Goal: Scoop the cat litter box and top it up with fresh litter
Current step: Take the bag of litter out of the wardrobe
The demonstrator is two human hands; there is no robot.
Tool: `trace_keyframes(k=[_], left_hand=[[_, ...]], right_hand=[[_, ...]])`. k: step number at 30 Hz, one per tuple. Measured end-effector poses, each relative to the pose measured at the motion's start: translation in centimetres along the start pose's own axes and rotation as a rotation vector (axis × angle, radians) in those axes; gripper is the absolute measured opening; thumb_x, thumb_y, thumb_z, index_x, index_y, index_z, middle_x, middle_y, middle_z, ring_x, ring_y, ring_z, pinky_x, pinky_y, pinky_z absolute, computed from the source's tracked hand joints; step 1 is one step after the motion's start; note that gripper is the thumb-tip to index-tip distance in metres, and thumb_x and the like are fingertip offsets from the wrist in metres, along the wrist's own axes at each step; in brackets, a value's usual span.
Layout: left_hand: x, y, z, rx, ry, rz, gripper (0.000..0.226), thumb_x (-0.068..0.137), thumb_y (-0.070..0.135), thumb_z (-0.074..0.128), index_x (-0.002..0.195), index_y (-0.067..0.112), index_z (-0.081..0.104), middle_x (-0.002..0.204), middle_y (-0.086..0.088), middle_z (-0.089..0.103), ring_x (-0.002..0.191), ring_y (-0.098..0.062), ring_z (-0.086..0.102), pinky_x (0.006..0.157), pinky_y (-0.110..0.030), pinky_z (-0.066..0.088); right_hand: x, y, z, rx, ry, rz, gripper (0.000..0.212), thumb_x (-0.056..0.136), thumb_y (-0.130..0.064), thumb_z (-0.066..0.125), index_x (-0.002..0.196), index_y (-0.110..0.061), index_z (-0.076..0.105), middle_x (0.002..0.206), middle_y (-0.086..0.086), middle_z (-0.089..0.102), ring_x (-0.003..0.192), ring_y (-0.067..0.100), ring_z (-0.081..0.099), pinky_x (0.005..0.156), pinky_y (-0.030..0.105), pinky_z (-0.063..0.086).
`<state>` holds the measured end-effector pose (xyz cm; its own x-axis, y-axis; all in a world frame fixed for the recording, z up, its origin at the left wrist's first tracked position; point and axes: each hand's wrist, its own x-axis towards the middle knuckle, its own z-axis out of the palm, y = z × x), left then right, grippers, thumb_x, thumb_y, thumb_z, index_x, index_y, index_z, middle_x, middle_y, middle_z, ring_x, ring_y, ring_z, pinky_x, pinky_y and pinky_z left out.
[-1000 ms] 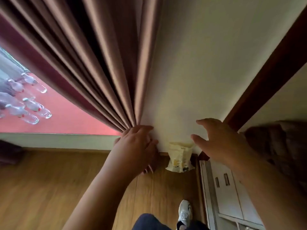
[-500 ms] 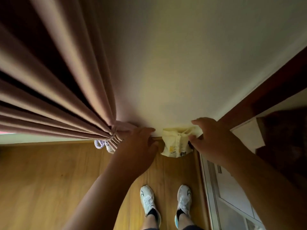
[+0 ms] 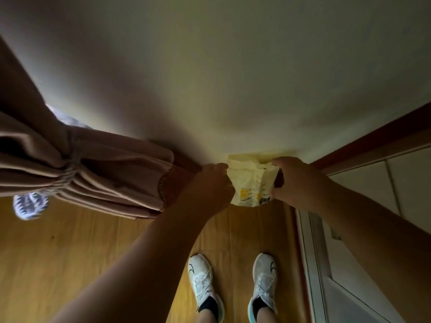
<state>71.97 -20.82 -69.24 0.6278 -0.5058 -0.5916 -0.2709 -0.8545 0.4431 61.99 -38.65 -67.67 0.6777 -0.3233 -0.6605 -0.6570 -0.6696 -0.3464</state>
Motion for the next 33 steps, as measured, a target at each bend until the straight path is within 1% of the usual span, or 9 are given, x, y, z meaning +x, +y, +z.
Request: trace_keyframes(k=[4, 7, 10, 13, 18, 25, 27, 30, 33], left_hand=[[5.8, -2.4, 3.4, -0.049, -0.024, -0.030, 0.052, 0.095, 0.026, 0.059, 0.146, 0.020, 0.049, 0.143, -0.005, 0.054, 0.120, -0.023, 0.059, 0.097, -0.032, 0.053], [8.8, -3.5, 5.4, -0.045, -0.032, -0.032, 0.061, 0.096, 0.029, 0.059, 0.154, 0.024, 0.039, 0.152, -0.007, 0.044, 0.125, -0.024, 0.057, 0.086, -0.021, 0.045], [11.4, -4.1, 7.0, -0.058, -0.036, -0.030, 0.062, 0.096, 0.030, 0.058, 0.154, 0.029, 0.037, 0.151, -0.009, 0.042, 0.111, -0.025, 0.064, 0.080, -0.027, 0.054], [12.9, -4.4, 8.6, -0.088, -0.086, -0.050, 0.070, 0.089, 0.028, 0.056, 0.155, 0.033, 0.033, 0.154, -0.008, 0.039, 0.119, -0.028, 0.061, 0.092, -0.040, 0.058], [13.5, -4.5, 11.0, -0.007, -0.132, -0.049, 0.073, 0.099, 0.015, 0.050, 0.161, 0.032, 0.016, 0.168, -0.006, 0.007, 0.146, -0.031, 0.034, 0.108, -0.034, 0.043], [13.4, -4.2, 12.4, 0.168, -0.082, 0.041, 0.072, 0.088, 0.009, 0.056, 0.152, 0.036, 0.037, 0.169, 0.000, 0.009, 0.139, -0.032, 0.045, 0.103, -0.043, 0.050], [13.7, -4.6, 12.8, 0.263, -0.101, 0.058, 0.054, 0.088, 0.012, 0.058, 0.140, 0.028, 0.054, 0.165, -0.001, 0.022, 0.139, -0.028, 0.045, 0.104, -0.042, 0.050], [13.1, -5.3, 13.9, 0.329, -0.090, 0.079, 0.030, 0.094, 0.019, 0.060, 0.124, 0.018, 0.063, 0.133, -0.003, 0.059, 0.122, -0.026, 0.060, 0.096, -0.038, 0.054], [10.9, -5.9, 14.9, 0.156, -0.087, 0.000, 0.029, 0.100, 0.026, 0.060, 0.127, 0.016, 0.058, 0.130, -0.003, 0.060, 0.119, -0.022, 0.060, 0.087, -0.027, 0.051]], right_hand=[[5.7, 1.3, 3.1, -0.035, -0.059, 0.005, 0.082, 0.085, -0.016, 0.073, 0.156, -0.018, 0.031, 0.149, 0.008, 0.044, 0.125, 0.026, 0.054, 0.095, 0.035, 0.050], [9.8, 2.1, 5.0, -0.095, -0.069, 0.029, 0.089, 0.086, -0.009, 0.068, 0.160, -0.015, 0.019, 0.158, 0.010, 0.035, 0.137, 0.029, 0.045, 0.102, 0.036, 0.048], [13.4, 2.5, 6.4, -0.121, -0.109, 0.082, 0.093, 0.089, -0.007, 0.066, 0.162, -0.011, 0.009, 0.161, 0.011, 0.032, 0.138, 0.029, 0.044, 0.095, 0.030, 0.048], [16.4, 3.0, 8.5, -0.125, -0.141, 0.103, 0.069, 0.084, -0.012, 0.067, 0.147, -0.009, 0.040, 0.127, 0.011, 0.059, 0.103, 0.026, 0.062, 0.066, 0.028, 0.050], [17.3, 3.4, 11.0, -0.217, -0.175, 0.106, 0.021, 0.090, -0.007, 0.060, 0.111, -0.005, 0.061, 0.091, 0.005, 0.063, 0.073, 0.016, 0.062, 0.054, 0.025, 0.046], [14.9, 3.5, 12.3, -0.403, -0.215, 0.167, 0.044, 0.096, -0.012, 0.064, 0.138, -0.004, 0.053, 0.132, 0.011, 0.062, 0.120, 0.025, 0.062, 0.101, 0.034, 0.051], [14.3, 4.0, 12.8, -0.364, -0.177, 0.162, 0.050, 0.093, -0.011, 0.067, 0.140, -0.007, 0.051, 0.131, 0.011, 0.062, 0.119, 0.026, 0.062, 0.100, 0.036, 0.052], [13.2, 4.5, 12.9, -0.244, -0.147, 0.150, 0.045, 0.093, -0.013, 0.067, 0.135, -0.010, 0.053, 0.122, 0.010, 0.064, 0.109, 0.025, 0.065, 0.095, 0.037, 0.055], [11.9, 4.2, 12.7, -0.203, -0.162, 0.138, 0.033, 0.095, -0.011, 0.064, 0.128, -0.009, 0.060, 0.115, 0.010, 0.066, 0.107, 0.026, 0.066, 0.096, 0.037, 0.055]])
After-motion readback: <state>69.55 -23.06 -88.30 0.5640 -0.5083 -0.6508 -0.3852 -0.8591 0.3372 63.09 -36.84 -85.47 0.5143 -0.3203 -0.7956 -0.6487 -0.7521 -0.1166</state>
